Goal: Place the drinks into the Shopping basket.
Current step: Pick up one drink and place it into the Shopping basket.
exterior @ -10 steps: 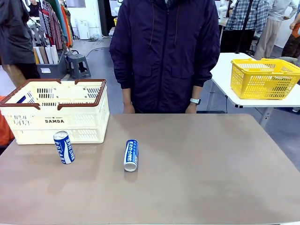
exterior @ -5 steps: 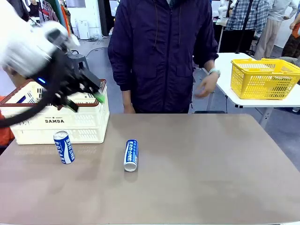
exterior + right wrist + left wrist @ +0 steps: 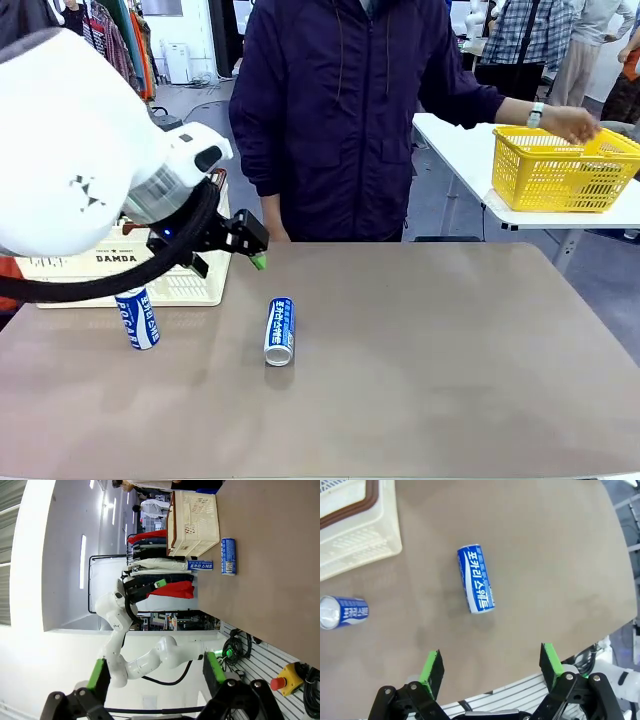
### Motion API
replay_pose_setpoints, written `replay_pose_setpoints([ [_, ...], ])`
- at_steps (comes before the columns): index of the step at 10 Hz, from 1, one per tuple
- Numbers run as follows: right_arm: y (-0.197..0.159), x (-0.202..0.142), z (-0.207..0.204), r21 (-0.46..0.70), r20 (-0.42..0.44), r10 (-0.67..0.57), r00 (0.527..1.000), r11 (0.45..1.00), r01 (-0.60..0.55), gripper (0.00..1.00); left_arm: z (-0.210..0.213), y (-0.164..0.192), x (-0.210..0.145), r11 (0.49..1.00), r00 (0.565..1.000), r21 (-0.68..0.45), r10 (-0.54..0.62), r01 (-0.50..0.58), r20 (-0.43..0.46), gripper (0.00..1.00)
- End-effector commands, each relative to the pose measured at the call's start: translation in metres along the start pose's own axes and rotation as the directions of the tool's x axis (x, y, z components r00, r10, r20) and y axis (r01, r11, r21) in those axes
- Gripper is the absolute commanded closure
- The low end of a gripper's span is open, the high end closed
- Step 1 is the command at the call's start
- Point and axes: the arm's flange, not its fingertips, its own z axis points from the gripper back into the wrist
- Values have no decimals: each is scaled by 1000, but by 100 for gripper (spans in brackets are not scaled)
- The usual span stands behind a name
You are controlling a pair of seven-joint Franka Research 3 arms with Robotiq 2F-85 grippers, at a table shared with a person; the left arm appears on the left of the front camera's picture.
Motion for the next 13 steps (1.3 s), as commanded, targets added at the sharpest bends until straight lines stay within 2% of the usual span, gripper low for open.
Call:
replay_pose_setpoints([
  [1,7,1,-1,16,5,-19,1000,1000,19,0,8,3,-1,1000,1000,9,10,-10,20,0],
  [2,7,1,-1,16,5,-19,1000,1000,19,0,0,0,0,1000,1000,0,0,0,0,0],
  [3,7,1,-1,16,5,-19,1000,1000,19,0,-24,-14,-1,999,997,44,-24,27,-69,0],
  [5,7,1,-1,16,5,-19,1000,1000,19,0,-87,-34,10,995,979,32,-84,91,-186,0],
  [7,7,1,-1,16,5,-19,1000,1000,19,0,-152,-29,27,993,948,-8,-112,114,-298,0],
  [8,7,1,-1,16,5,-19,1000,1000,19,0,-182,-31,32,987,929,-20,-157,159,-335,0],
  [10,7,1,-1,16,5,-19,1000,1000,19,0,-227,-34,49,987,929,52,-124,151,-348,0],
  [12,7,1,-1,16,5,-19,1000,1000,19,0,-250,-32,52,981,923,154,-48,114,-381,0],
  [13,7,1,-1,16,5,-19,1000,1000,19,0,-259,-27,53,980,926,166,-36,106,-377,0],
])
